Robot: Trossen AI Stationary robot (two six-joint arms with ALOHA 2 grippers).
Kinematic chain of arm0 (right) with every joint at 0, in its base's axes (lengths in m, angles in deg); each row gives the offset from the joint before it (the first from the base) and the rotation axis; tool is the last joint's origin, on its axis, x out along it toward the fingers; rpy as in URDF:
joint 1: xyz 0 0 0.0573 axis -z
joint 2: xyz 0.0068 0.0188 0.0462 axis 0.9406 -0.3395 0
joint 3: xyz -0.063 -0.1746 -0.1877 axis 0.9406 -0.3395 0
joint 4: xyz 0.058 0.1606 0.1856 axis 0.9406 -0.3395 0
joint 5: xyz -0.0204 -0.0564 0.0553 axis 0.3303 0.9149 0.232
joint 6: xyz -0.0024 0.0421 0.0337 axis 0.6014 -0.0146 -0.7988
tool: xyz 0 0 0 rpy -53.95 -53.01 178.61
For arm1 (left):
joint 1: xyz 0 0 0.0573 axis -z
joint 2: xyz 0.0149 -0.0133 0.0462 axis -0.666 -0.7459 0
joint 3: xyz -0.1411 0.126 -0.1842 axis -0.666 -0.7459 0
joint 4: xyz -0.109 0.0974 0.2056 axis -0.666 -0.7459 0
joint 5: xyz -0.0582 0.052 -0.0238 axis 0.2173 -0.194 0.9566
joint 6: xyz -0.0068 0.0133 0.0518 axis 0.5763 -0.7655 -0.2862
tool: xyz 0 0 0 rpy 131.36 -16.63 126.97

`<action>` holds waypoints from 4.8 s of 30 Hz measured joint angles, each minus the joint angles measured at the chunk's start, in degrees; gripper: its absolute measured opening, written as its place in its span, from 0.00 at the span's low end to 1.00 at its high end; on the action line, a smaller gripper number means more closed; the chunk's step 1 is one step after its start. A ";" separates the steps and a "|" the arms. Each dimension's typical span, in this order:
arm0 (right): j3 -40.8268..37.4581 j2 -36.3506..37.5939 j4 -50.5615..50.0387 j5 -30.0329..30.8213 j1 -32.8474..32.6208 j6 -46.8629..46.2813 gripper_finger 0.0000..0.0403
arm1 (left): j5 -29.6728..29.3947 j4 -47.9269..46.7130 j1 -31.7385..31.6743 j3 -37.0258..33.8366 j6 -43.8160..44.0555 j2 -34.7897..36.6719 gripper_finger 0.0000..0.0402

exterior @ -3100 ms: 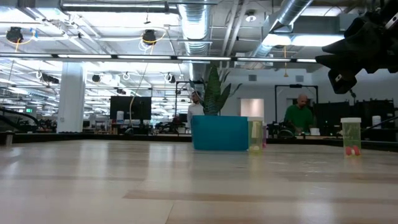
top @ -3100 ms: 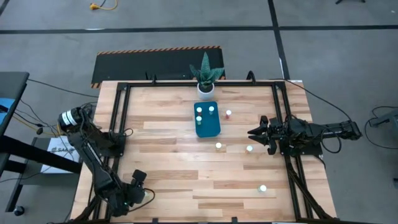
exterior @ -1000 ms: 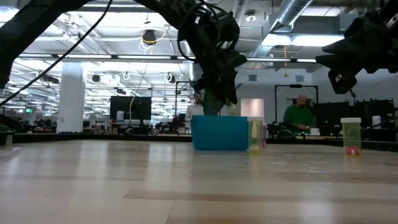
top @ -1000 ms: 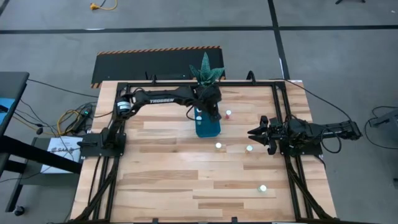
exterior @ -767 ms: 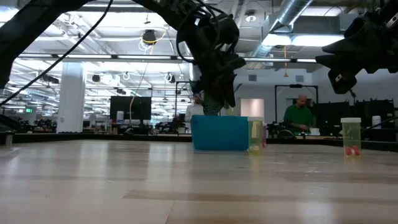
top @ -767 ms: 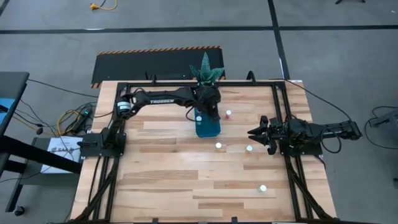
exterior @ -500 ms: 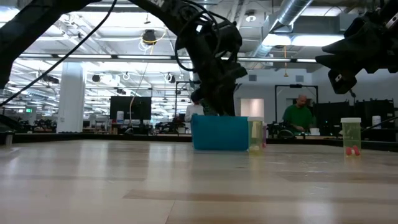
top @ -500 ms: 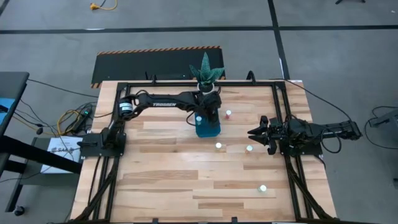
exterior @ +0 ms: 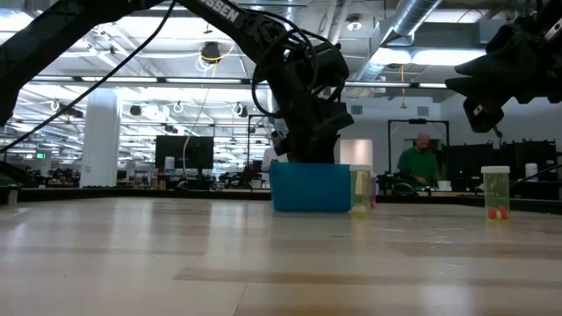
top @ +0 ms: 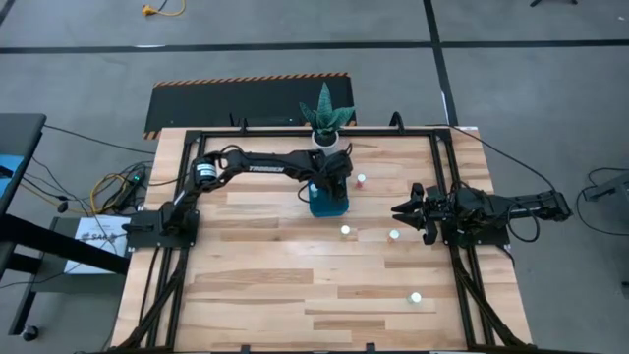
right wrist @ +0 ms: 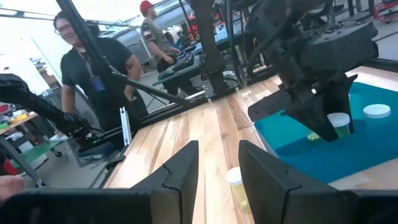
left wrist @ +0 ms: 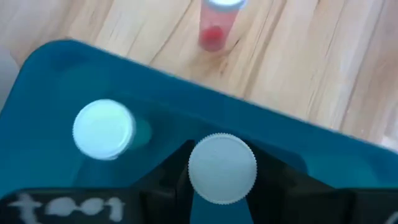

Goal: Pick and place pill bottles into a basket
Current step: Put the yellow pill bottle into the blue container, then put the pink pill bottle into the blue container

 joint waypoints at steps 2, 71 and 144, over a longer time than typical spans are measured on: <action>0.00 -0.04 -0.02 0.00 -0.01 0.00 0.27 | -0.06 -0.04 -0.07 -0.01 -0.44 0.01 0.25; 0.00 -0.03 -0.20 -0.02 -0.02 0.00 0.27 | 13.97 43.76 -0.44 -77.07 8.20 102.62 0.47; -0.17 -0.05 4.12 0.59 0.15 -1.79 0.27 | 1.41 33.70 0.07 -99.60 -3.52 126.38 0.47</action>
